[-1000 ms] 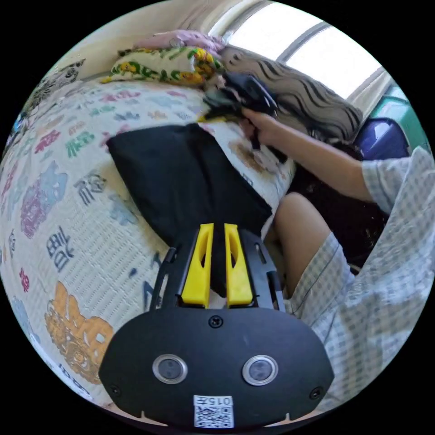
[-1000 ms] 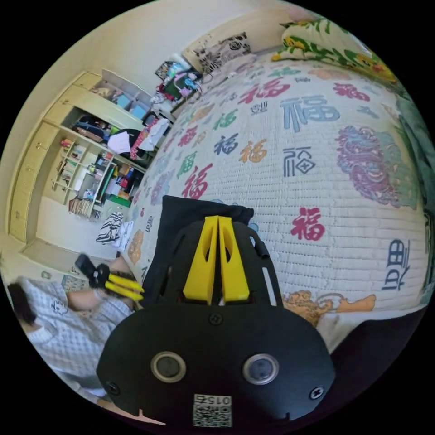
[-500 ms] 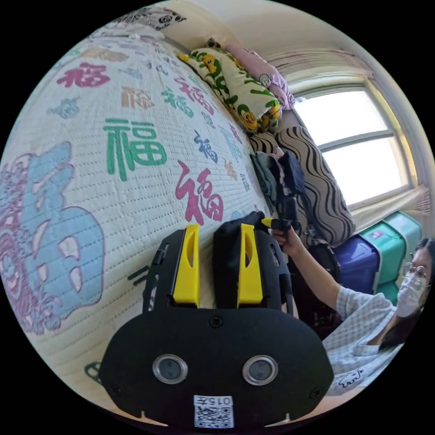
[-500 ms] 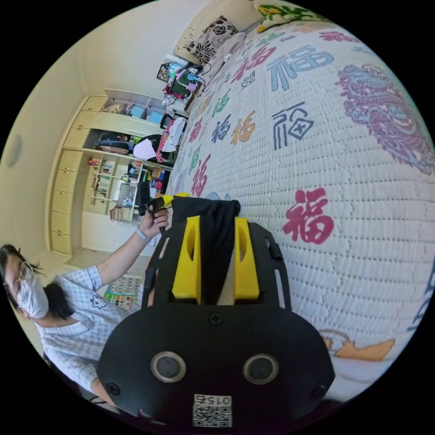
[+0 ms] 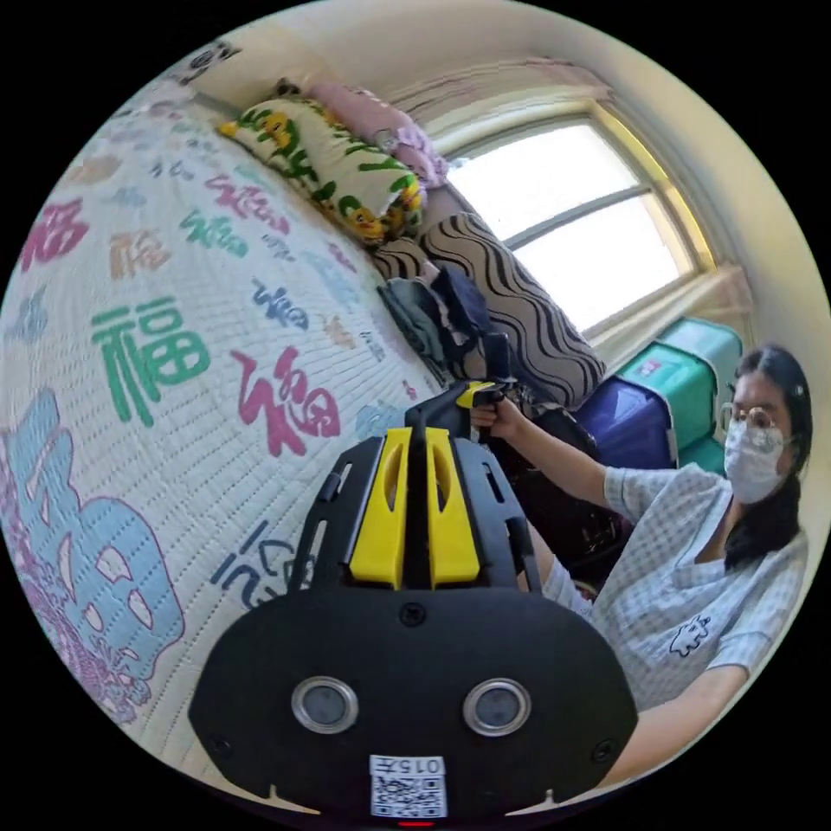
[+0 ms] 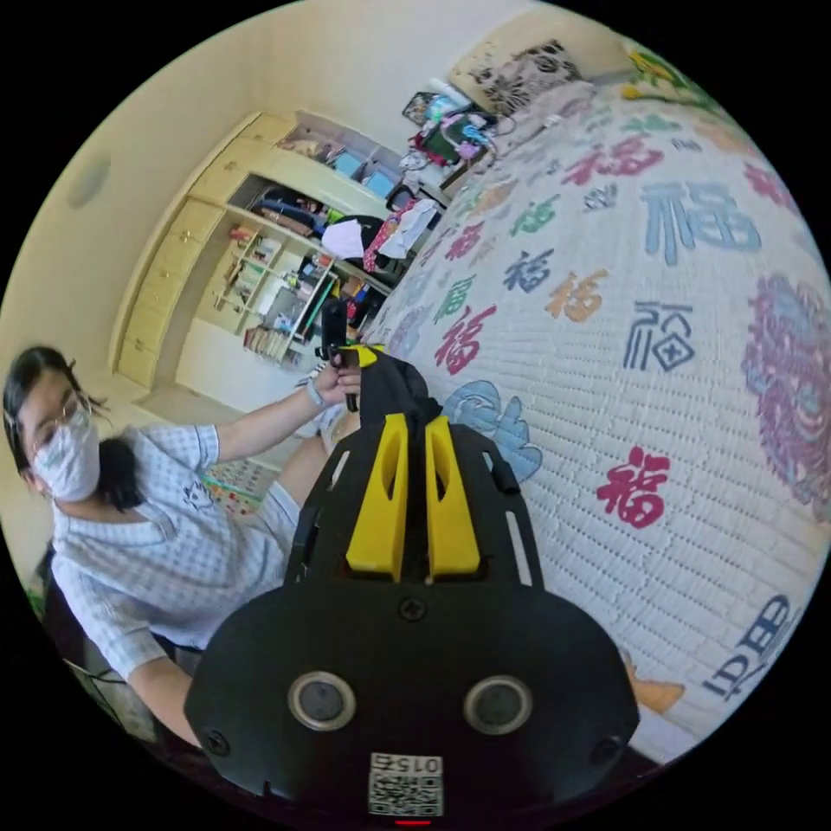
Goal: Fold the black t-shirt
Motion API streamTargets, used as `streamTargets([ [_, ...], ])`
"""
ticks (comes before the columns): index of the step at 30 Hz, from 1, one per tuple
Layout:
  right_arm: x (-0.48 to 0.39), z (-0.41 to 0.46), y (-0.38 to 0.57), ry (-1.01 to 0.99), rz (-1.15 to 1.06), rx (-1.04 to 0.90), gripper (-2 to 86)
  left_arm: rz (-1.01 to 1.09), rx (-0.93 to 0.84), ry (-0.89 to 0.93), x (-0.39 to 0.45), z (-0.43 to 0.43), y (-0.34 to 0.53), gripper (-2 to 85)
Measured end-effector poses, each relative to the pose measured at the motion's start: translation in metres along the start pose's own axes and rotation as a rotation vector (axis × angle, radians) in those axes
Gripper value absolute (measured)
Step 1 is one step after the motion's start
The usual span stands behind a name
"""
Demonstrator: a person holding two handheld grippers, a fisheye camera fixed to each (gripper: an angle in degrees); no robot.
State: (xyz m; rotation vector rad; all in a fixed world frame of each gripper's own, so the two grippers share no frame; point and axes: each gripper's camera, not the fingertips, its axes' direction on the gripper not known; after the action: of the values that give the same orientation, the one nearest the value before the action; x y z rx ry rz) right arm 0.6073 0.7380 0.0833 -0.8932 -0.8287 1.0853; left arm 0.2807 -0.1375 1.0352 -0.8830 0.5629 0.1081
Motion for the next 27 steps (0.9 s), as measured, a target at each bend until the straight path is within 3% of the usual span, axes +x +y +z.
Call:
streamTargets([
  [6,-0.094,0.015,0.037,0.243,-0.320,-0.122,2.9,0.407,-0.131,-0.181,0.148,0.025,0.020,0.9],
  [10,-0.145,0.053,0.087,0.411,-0.478,-0.258,3.6,0.532,-0.241,-0.253,0.214,0.064,0.068,1.1],
  [15,-0.163,0.111,0.138,0.486,-0.503,-0.436,3.7,0.523,-0.439,-0.334,0.247,0.145,0.137,2.0],
  [27,-0.153,0.173,0.164,0.472,-0.349,-0.608,6.9,0.322,-0.571,-0.368,0.242,0.207,0.183,5.5],
])
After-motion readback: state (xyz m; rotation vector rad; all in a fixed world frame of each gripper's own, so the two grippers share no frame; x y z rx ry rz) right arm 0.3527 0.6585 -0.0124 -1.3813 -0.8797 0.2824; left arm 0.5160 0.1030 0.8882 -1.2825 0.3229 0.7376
